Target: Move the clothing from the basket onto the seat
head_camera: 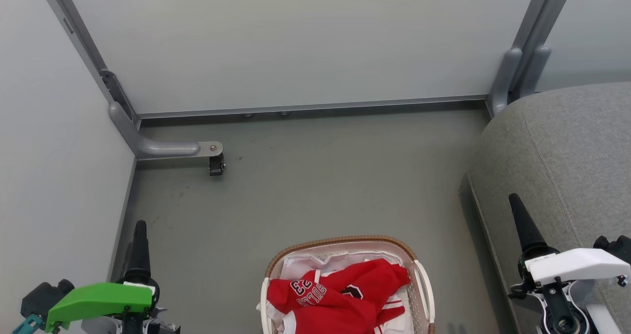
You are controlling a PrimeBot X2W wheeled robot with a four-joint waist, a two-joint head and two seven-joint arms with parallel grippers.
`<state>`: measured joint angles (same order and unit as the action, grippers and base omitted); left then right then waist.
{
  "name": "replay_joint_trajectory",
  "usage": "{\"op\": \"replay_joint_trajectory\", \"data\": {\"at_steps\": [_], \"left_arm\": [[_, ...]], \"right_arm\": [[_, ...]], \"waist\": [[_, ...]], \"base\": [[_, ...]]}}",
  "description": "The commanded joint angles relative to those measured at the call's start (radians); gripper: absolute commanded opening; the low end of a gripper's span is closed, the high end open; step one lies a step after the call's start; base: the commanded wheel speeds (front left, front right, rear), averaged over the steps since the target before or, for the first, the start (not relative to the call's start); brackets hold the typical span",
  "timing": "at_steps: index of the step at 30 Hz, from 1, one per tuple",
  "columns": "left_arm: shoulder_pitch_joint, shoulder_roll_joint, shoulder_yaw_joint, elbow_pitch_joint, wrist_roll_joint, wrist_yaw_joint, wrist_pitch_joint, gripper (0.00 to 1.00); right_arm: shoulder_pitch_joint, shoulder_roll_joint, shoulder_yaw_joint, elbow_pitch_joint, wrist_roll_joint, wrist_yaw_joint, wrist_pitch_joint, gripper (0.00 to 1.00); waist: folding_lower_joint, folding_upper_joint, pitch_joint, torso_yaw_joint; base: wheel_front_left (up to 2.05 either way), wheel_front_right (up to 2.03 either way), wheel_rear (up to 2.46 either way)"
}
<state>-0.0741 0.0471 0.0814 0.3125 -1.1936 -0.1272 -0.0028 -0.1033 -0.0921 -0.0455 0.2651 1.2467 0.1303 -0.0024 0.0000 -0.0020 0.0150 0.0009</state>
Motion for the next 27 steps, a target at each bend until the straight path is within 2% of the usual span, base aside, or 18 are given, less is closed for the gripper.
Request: {"op": "replay_joint_trajectory", "data": {"at_steps": [1,27], "left_arm": [[-0.031,0.012,-0.001,-0.010,0.045,-0.002,-0.012,1.00],[-0.016,0.016,-0.023,0.017,0.474,-0.003,-0.102,1.00]], "right_arm": [[-0.028,-0.014,0.007,-0.019,-0.040,0.000,-0.012,1.00],[-0.017,-0.051,0.058,-0.016,-0.432,0.000,-0.101,1.00]], "waist": [[0.0000,0.0004,0.000,0.000],[0.0000,0.0008,-0.002,0.001]], "base": [[0.00,0.00,0.00],[0.00,0.00,0.00]]}}
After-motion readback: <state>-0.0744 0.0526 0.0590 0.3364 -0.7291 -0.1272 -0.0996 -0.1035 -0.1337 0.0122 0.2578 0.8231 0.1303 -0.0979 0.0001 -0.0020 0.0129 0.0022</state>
